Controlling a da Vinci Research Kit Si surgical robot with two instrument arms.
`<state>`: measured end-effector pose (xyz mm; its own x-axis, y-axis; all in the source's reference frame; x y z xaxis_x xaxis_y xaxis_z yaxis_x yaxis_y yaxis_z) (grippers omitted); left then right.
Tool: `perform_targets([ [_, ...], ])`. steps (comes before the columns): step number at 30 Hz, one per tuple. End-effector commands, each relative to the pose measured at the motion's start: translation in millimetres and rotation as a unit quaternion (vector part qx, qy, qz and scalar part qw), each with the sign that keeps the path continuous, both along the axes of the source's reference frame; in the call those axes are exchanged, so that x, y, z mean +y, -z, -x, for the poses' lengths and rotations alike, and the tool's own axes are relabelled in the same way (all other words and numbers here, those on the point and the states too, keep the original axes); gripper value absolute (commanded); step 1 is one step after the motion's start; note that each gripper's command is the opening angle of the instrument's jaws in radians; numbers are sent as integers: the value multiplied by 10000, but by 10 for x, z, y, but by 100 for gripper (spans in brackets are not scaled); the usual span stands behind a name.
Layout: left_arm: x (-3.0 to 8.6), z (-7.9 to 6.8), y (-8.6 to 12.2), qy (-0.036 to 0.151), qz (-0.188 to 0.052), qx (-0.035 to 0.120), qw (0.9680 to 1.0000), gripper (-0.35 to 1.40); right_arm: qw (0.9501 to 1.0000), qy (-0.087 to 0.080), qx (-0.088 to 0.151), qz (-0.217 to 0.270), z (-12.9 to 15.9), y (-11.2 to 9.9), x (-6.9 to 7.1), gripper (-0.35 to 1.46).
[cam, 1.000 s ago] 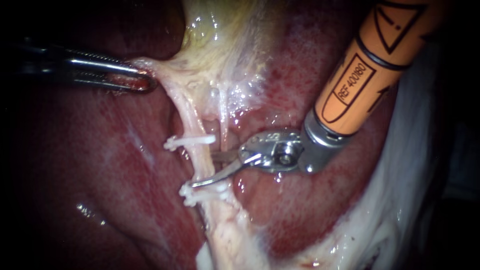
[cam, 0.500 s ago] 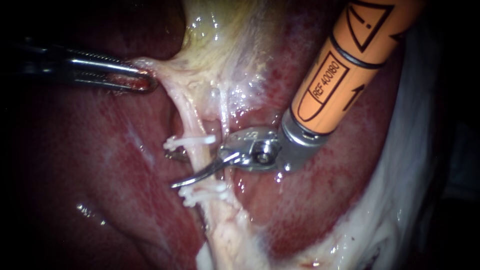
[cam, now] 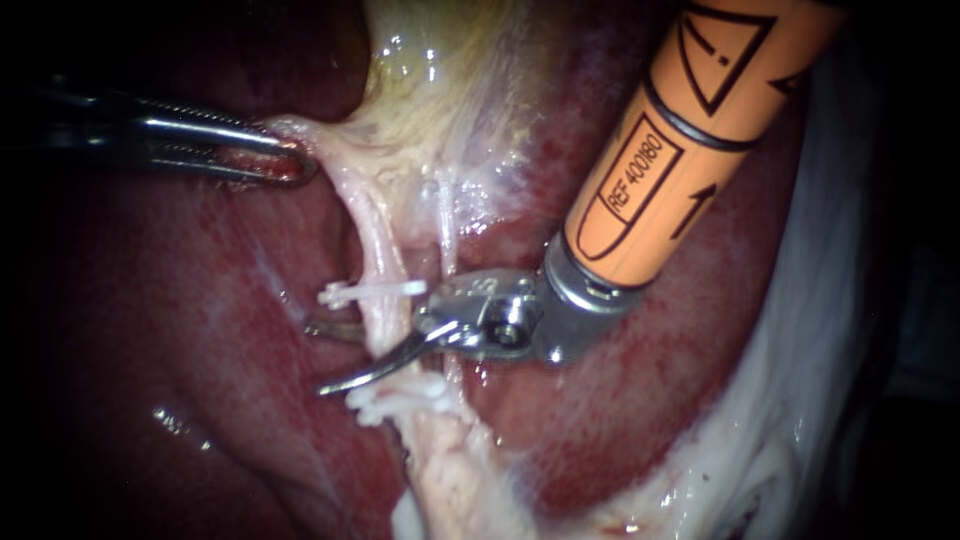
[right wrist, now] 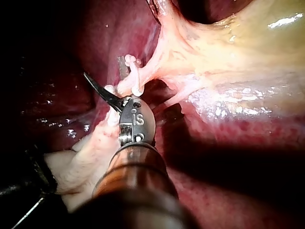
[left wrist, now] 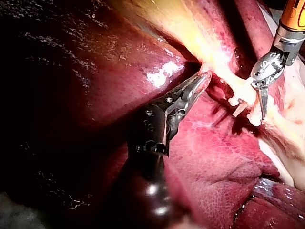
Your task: Go to the cutting position left tube
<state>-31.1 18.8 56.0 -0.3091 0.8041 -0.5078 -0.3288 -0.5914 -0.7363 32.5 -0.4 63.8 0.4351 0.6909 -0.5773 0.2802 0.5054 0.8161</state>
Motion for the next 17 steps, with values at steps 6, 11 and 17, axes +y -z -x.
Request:
perform_targets([
  [6,0,0,0,-4,-1,-2,10000,-35,10000,-16,30,-32,2,6,5,140],
  [11,0,0,0,-3,-1,-1,10000,-35,10000,-21,42,-39,2,5,5,140],
  [17,0,0,0,-2,-1,-1,10000,-35,10000,-32,37,-35,2,5,5,140],
])
